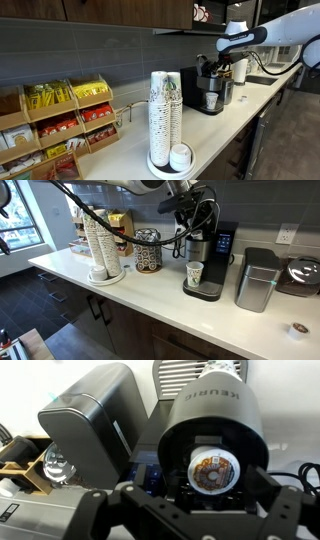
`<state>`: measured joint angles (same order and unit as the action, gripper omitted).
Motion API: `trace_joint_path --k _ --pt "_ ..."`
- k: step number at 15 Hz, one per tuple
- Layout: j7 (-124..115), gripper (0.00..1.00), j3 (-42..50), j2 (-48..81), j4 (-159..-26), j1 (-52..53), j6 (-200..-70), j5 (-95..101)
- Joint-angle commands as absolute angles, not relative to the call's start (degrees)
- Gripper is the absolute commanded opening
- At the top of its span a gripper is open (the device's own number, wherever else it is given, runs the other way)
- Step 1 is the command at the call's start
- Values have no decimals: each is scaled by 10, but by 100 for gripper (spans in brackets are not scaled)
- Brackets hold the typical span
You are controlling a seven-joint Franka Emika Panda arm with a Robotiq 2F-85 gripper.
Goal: Open the lid of the coffee machine and place the pod inside
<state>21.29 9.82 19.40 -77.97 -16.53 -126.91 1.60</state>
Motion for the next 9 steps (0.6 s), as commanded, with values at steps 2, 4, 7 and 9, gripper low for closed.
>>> trace_joint_path --k 2,4,7,9 --pt "218 100 106 188 -784 -166 -1235 28" --pt "209 100 109 195 -783 -164 -1245 35" --pt "206 100 111 203 -779 -165 -1249 35" --pt "206 100 113 206 -778 -165 -1247 35"
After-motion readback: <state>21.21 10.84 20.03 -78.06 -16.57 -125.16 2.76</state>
